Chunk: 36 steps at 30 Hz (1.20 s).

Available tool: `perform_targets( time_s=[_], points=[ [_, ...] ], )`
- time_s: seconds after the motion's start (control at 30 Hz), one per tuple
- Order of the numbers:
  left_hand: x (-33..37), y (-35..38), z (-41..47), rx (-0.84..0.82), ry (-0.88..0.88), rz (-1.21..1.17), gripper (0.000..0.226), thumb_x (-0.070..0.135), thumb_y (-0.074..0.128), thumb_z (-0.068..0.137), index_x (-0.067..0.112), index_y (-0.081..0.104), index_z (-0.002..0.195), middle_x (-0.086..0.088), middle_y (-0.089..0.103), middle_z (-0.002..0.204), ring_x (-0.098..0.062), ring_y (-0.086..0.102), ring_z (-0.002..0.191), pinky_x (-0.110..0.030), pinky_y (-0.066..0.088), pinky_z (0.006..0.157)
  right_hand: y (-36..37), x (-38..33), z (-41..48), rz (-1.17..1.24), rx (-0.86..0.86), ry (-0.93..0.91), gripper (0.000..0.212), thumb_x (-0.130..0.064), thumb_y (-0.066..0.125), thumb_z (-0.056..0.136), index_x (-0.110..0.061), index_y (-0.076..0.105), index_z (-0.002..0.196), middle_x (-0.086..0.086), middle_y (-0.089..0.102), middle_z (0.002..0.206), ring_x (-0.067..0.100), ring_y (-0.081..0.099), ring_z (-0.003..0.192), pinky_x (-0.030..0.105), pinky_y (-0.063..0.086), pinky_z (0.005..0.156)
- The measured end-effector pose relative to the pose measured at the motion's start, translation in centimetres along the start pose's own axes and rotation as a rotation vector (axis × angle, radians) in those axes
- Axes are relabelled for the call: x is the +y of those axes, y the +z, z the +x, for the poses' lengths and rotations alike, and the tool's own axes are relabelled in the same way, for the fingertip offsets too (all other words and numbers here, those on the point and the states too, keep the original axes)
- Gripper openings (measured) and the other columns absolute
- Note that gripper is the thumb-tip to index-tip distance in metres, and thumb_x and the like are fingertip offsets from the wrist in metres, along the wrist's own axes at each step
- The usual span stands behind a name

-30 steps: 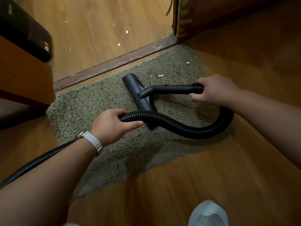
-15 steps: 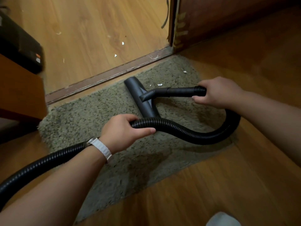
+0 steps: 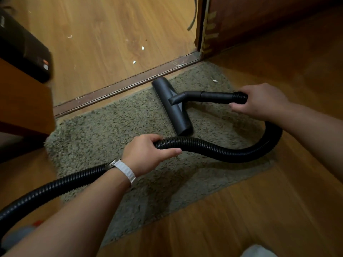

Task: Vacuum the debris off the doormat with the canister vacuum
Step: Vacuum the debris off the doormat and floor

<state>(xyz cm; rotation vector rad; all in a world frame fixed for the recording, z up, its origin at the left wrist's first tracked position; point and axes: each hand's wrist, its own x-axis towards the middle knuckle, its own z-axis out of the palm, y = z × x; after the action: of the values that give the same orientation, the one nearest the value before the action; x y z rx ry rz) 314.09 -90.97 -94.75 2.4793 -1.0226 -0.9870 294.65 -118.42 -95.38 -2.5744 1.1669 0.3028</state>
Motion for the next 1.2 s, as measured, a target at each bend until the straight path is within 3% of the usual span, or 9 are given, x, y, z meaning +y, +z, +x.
perform_targets(
  time_s=[0.13,0.3,0.47,0.6,0.73,0.9,1.2],
  points=[
    [-0.1,0.5,-0.2,0.026,0.001,0.020,0.050,0.077,0.071,0.066,0.028,0.068,0.076,0.007,0.062,0.055,-0.011,0.059,0.051,-0.024,0.041,0.049,-0.1,0.7,0.3,0.002,0.047,0.054,0.034,-0.056,0.060,0.089,-0.027,0.061,0.105,0.000,0.060,0.077,0.020,0.058,0.067,0.031,0.047,0.053],
    [0.1,0.4,-0.3,0.036,-0.010,-0.010,0.054,0.079,0.071,0.063,0.027,0.070,0.079,0.007,0.062,0.054,-0.011,0.058,0.049,-0.025,0.041,0.050,-0.5,1.2,0.1,-0.004,0.052,0.115,0.038,-0.057,0.059,0.090,-0.022,0.062,0.106,0.004,0.061,0.079,0.022,0.058,0.067,0.032,0.046,0.054],
    [0.4,0.6,-0.9,0.021,0.010,0.014,0.053,0.080,0.071,0.062,0.030,0.069,0.080,0.005,0.066,0.059,-0.012,0.060,0.051,-0.030,0.047,0.051,-0.4,0.8,-1.3,0.000,-0.008,0.035,0.033,-0.054,0.061,0.090,-0.022,0.061,0.100,0.002,0.060,0.076,0.019,0.057,0.065,0.028,0.038,0.049],
    [0.8,0.9,-1.9,0.008,0.039,0.068,0.054,0.081,0.068,0.062,0.032,0.070,0.083,0.003,0.070,0.064,-0.012,0.063,0.054,-0.028,0.048,0.050,-0.4,0.4,-2.8,-0.014,-0.054,-0.037,0.029,-0.055,0.060,0.090,-0.028,0.059,0.100,-0.001,0.061,0.074,0.017,0.059,0.063,0.028,0.041,0.048],
    [1.4,1.4,-2.8,0.000,0.055,0.110,0.055,0.081,0.069,0.062,0.029,0.068,0.081,0.003,0.069,0.066,-0.013,0.065,0.057,-0.037,0.056,0.056,-0.2,0.4,-4.3,-0.047,-0.091,-0.144,0.025,-0.054,0.059,0.091,-0.030,0.059,0.097,-0.003,0.060,0.072,0.014,0.058,0.060,0.026,0.037,0.047],
    [2.0,1.6,-3.9,-0.014,0.068,0.145,0.053,0.080,0.068,0.064,0.032,0.069,0.086,0.006,0.067,0.067,-0.008,0.062,0.054,-0.031,0.053,0.052,0.0,1.1,-5.6,-0.043,-0.106,-0.210,0.022,-0.054,0.058,0.091,-0.033,0.059,0.098,-0.005,0.061,0.070,0.014,0.059,0.059,0.028,0.041,0.047],
    [2.1,1.3,-2.0,-0.009,0.072,0.110,0.054,0.081,0.066,0.064,0.029,0.068,0.081,0.002,0.069,0.063,-0.011,0.060,0.049,-0.027,0.046,0.048,-0.1,4.3,-5.1,0.019,0.030,0.039,0.030,-0.054,0.060,0.091,-0.026,0.062,0.104,-0.001,0.061,0.074,0.017,0.058,0.060,0.028,0.038,0.046]
  ],
)
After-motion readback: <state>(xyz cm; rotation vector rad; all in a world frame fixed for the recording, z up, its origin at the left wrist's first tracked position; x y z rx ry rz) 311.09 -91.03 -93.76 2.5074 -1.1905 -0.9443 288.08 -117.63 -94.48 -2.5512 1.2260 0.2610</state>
